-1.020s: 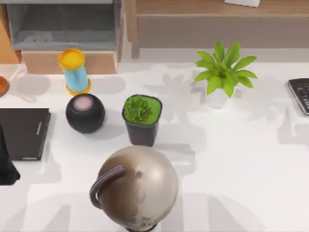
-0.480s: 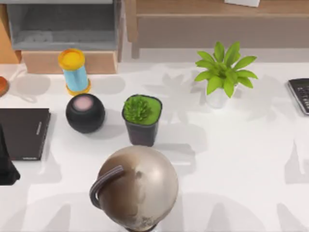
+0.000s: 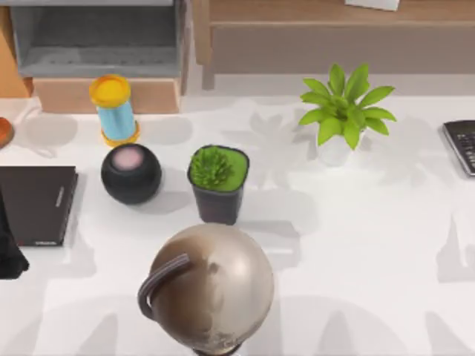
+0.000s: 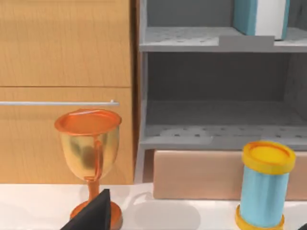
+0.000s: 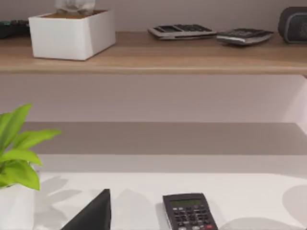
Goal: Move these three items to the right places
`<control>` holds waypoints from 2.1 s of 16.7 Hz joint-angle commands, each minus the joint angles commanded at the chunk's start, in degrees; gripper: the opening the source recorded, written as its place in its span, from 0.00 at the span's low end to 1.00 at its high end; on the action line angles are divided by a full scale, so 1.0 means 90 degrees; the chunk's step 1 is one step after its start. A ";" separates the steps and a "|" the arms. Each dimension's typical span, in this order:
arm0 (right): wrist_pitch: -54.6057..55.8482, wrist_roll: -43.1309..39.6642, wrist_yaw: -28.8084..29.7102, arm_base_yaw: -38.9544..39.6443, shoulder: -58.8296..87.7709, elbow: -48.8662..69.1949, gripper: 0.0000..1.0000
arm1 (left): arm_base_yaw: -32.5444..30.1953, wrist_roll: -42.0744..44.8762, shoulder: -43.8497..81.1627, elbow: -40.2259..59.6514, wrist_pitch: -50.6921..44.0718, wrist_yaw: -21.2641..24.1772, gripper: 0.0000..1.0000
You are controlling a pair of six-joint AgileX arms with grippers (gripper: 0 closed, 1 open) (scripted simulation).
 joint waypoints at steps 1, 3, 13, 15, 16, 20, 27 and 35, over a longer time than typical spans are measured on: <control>0.0000 0.0000 0.0000 0.0000 0.0000 0.0000 1.00 | -0.0049 -0.0003 0.0203 0.0189 0.0100 -0.0021 1.00; 0.0000 0.0000 0.0000 0.0000 0.0000 0.0000 1.00 | -0.0174 -0.0010 0.0812 0.0713 0.0370 -0.0093 1.00; 0.0000 0.0000 0.0000 0.0000 0.0000 0.0000 1.00 | -0.0964 -0.0055 0.6990 0.4718 0.2377 -0.0850 1.00; 0.0000 0.0000 0.0000 0.0000 0.0000 0.0000 1.00 | -0.1126 -0.0063 0.8366 0.5546 0.2791 -0.1006 1.00; 0.0000 0.0000 0.0000 0.0000 0.0000 0.0000 1.00 | -0.1203 -0.0066 0.9004 0.5933 0.2986 -0.1077 1.00; 0.0000 0.0000 0.0000 0.0000 0.0000 0.0000 1.00 | -0.1467 -0.0074 1.1008 0.7205 0.3630 -0.1301 1.00; 0.0000 0.0000 0.0000 0.0000 0.0000 0.0000 1.00 | -0.1621 -0.0074 1.2011 0.7910 0.3989 -0.1417 1.00; 0.0000 0.0000 0.0000 0.0000 0.0000 0.0000 1.00 | -0.1541 -0.0076 1.2459 0.8554 0.3794 -0.1337 1.00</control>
